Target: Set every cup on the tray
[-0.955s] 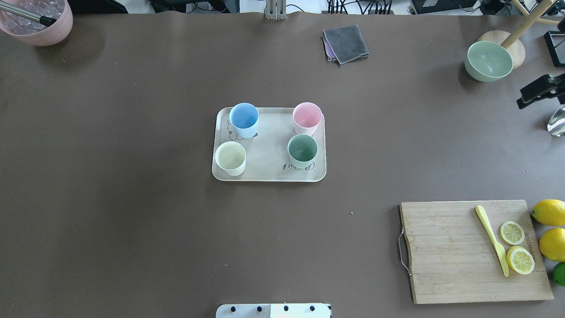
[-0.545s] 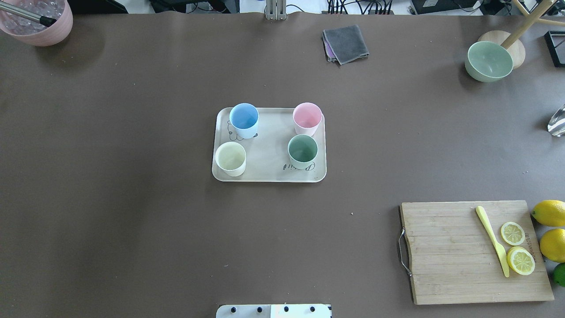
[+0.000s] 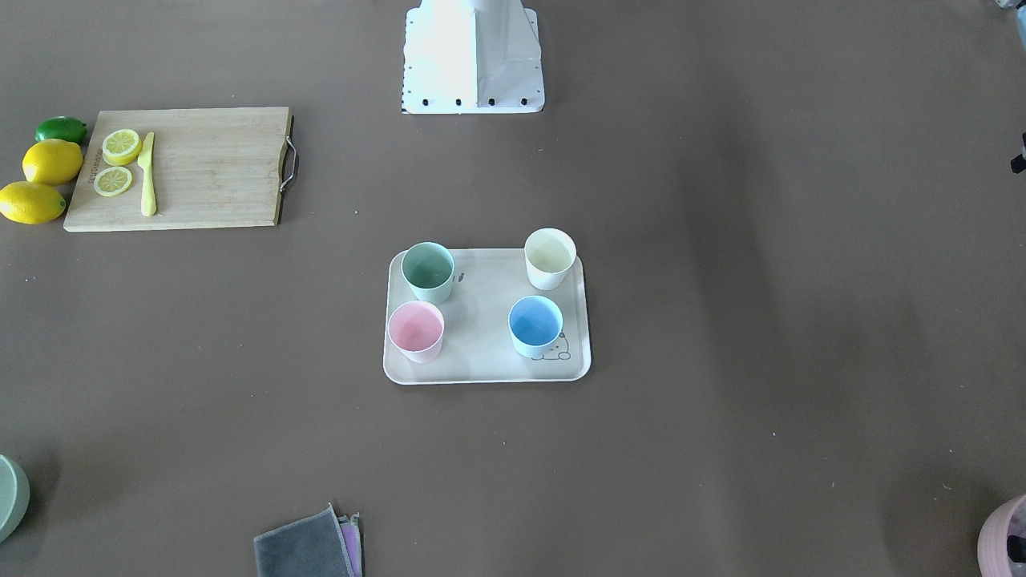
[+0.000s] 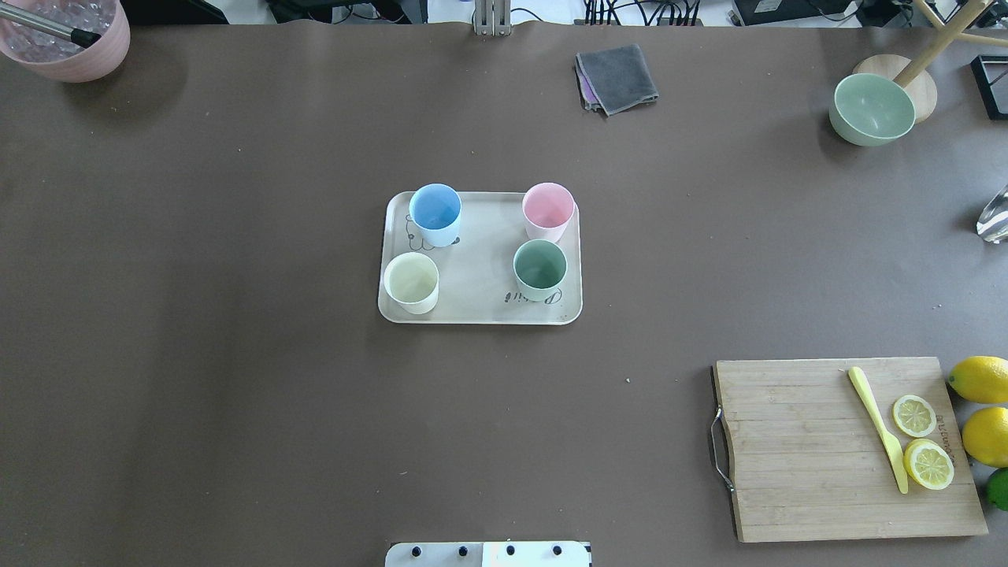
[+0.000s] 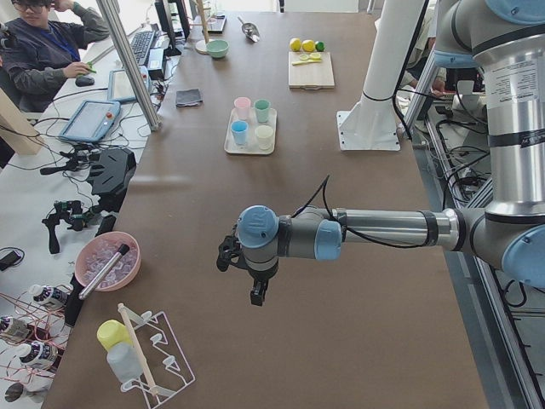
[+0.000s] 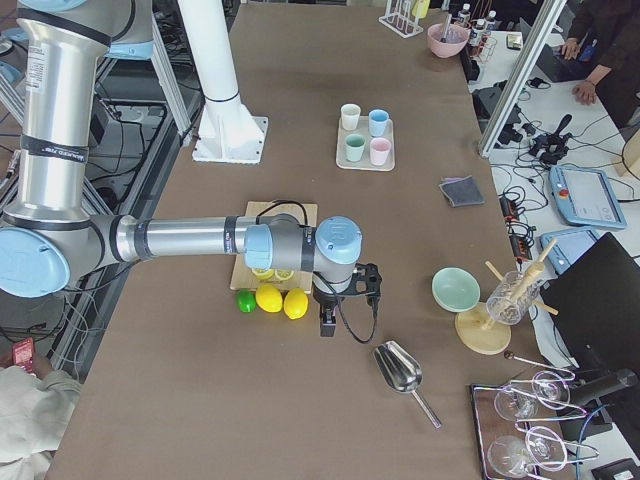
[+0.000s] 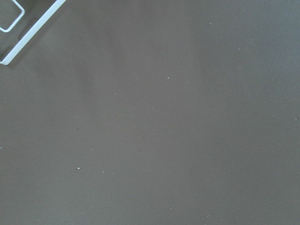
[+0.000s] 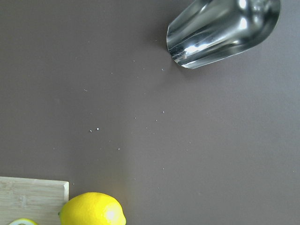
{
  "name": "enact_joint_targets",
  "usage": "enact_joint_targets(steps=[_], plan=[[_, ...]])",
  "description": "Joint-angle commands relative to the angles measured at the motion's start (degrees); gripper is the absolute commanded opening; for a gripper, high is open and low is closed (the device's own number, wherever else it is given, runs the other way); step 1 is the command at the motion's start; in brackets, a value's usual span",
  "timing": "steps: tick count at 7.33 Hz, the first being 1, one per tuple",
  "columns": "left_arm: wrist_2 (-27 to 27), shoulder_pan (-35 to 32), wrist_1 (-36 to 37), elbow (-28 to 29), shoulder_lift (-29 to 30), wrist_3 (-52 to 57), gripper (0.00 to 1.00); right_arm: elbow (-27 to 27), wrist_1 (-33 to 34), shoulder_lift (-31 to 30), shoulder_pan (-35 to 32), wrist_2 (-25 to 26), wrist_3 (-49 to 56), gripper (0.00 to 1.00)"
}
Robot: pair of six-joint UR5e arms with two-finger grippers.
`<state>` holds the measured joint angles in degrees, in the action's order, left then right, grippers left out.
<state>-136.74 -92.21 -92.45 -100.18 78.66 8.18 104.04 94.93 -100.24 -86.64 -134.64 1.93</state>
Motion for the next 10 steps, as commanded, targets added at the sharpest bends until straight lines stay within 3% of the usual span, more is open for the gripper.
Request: enact_joint_targets(steps=[1, 10], plan=[[0.1, -1.7, -0.3, -0.2, -1.0, 0.2, 0.99, 0.0, 0.0, -0.1, -0.4, -1.2, 0.1, 1.0], [0.0, -2.0, -0.4, -1.3, -1.0, 0.3, 0.99, 0.1, 0.0, -0.4, -0.4, -1.3, 0.2, 1.0]])
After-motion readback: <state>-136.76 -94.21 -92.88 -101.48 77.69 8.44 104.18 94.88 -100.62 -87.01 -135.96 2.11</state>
